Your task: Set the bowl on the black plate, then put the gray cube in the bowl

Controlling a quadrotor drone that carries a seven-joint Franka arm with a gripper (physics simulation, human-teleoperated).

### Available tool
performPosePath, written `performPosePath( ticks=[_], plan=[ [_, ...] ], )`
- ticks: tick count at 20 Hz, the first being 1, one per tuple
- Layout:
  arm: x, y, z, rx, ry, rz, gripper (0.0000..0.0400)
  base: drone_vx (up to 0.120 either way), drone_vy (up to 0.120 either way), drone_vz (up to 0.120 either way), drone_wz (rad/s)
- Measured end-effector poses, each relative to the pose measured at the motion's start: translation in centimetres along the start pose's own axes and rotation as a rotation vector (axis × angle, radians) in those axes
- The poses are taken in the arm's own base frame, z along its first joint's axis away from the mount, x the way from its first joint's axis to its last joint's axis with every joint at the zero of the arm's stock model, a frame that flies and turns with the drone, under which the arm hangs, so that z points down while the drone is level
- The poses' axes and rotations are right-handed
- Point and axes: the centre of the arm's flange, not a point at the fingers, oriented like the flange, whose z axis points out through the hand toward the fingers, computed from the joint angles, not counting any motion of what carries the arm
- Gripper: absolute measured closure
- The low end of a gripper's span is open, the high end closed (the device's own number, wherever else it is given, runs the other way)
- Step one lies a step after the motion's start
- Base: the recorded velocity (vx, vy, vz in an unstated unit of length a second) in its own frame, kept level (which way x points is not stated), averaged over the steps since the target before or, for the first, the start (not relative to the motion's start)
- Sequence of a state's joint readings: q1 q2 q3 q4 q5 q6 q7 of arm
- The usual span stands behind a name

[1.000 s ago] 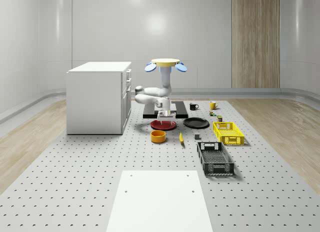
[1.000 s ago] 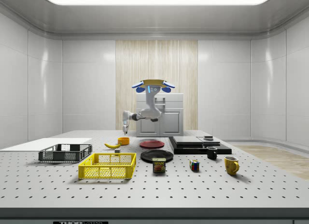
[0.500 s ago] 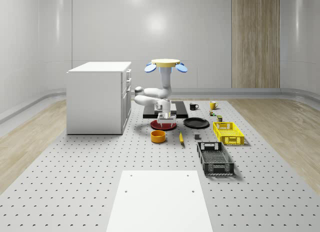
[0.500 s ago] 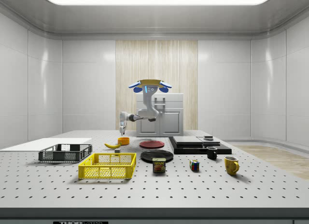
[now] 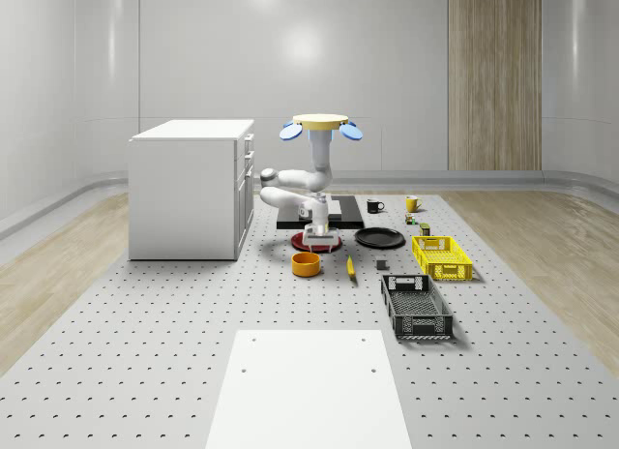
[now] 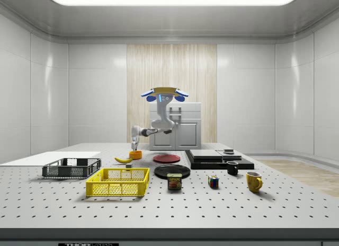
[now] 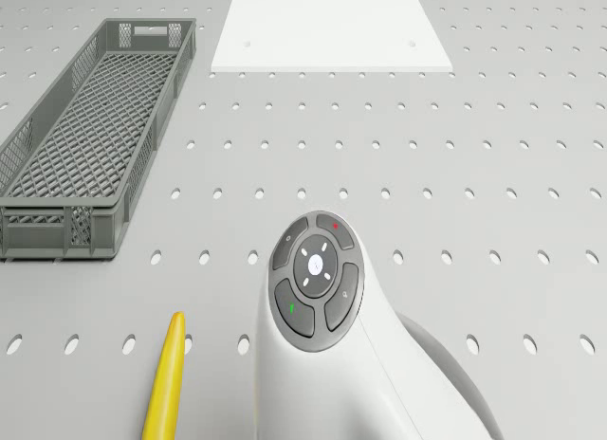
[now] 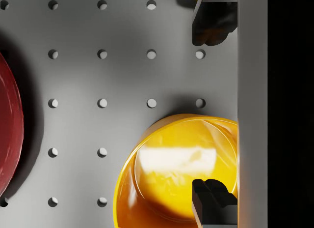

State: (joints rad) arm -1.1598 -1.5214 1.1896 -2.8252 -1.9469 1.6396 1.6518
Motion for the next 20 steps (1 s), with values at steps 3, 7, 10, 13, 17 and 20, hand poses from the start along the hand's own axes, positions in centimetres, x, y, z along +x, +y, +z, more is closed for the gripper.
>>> performPosePath(
  ticks=[3,7,10,13,17,20],
  plan=[
    [0.1,0.1,1.2,0.0,0.0,0.0,0.0,0.0,0.0,0.0,0.0],
    [0.2,0.2,2.3,0.0,0.0,0.0,0.0,0.0,0.0,0.0,0.0],
    [0.6,-0.2,2.7,0.0,0.0,0.0,0.0,0.0,0.0,0.0,0.0],
    [0.8,-0.4,2.9,0.0,0.0,0.0,0.0,0.0,0.0,0.0,0.0],
    [1.2,-0.3,3.1,0.0,0.0,0.0,0.0,0.0,0.0,0.0,0.0],
    [1.4,-0.2,3.6,0.0,0.0,0.0,0.0,0.0,0.0,0.0,0.0]
  ],
)
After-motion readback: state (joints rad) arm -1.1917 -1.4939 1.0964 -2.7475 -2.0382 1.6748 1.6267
